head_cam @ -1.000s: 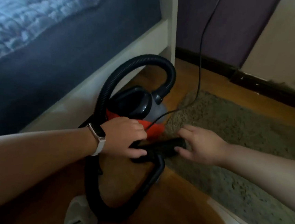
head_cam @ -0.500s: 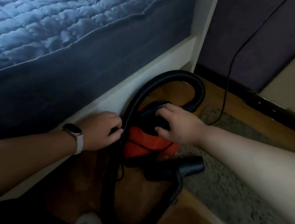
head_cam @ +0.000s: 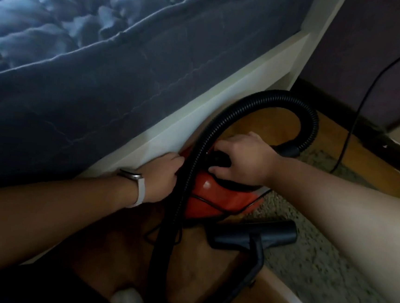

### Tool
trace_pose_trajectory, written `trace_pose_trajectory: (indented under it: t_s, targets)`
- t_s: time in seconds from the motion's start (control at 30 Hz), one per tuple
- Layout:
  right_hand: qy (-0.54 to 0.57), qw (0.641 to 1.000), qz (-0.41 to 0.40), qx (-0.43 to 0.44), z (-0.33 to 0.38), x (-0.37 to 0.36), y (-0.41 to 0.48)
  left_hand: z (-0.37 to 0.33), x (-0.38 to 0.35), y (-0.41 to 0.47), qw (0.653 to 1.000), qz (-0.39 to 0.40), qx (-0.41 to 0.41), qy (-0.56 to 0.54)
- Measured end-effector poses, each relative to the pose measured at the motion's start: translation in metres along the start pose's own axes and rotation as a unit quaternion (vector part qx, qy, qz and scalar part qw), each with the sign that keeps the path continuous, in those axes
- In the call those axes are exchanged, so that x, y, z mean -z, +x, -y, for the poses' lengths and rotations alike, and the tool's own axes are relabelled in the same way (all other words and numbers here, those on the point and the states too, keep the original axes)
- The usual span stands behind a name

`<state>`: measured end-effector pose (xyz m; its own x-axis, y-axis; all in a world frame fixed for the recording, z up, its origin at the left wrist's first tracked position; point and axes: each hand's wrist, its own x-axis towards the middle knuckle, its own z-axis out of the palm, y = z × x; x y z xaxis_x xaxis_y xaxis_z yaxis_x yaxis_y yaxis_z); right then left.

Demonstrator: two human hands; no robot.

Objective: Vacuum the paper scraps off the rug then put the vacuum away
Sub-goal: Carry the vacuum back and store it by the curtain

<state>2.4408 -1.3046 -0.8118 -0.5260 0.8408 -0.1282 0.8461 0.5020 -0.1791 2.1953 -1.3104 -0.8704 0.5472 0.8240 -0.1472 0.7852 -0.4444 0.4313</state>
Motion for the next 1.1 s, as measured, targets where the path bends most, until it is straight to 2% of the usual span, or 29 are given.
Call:
trace_pose_trajectory:
  t_s: [0.23, 0.53, 0.67, 0.8, 0.93, 1.1]
  targets:
    - [0.033, 0.996, -0.069, 0.04, -0.001, -0.005, -0.006, 0.006, -0.01, -0.001, 0.998, -0.003, -0.053, -0.046]
    - [0.033, 0.995, -0.056, 0.073, -0.006, -0.009, -0.008, 0.002, -0.019, 0.01, 0.979, 0.01, -0.054, -0.197]
    - [0.04, 0.995, -0.061, 0.072, -0.006, -0.01, -0.006, 0.004, -0.025, 0.01, 0.984, -0.012, -0.057, -0.168]
    - [0.036, 0.997, -0.032, 0.062, -0.006, -0.007, -0.006, 0.005, -0.023, 0.007, 0.989, 0.005, -0.05, -0.143]
    - [0.03, 0.996, -0.037, 0.072, -0.004, -0.003, -0.01, 0.004, -0.013, 0.002, 0.989, -0.004, -0.052, -0.136]
    - [0.035, 0.996, -0.054, 0.061, -0.002, -0.001, -0.018, -0.001, 0.002, -0.022, 0.986, -0.044, 0.014, -0.158]
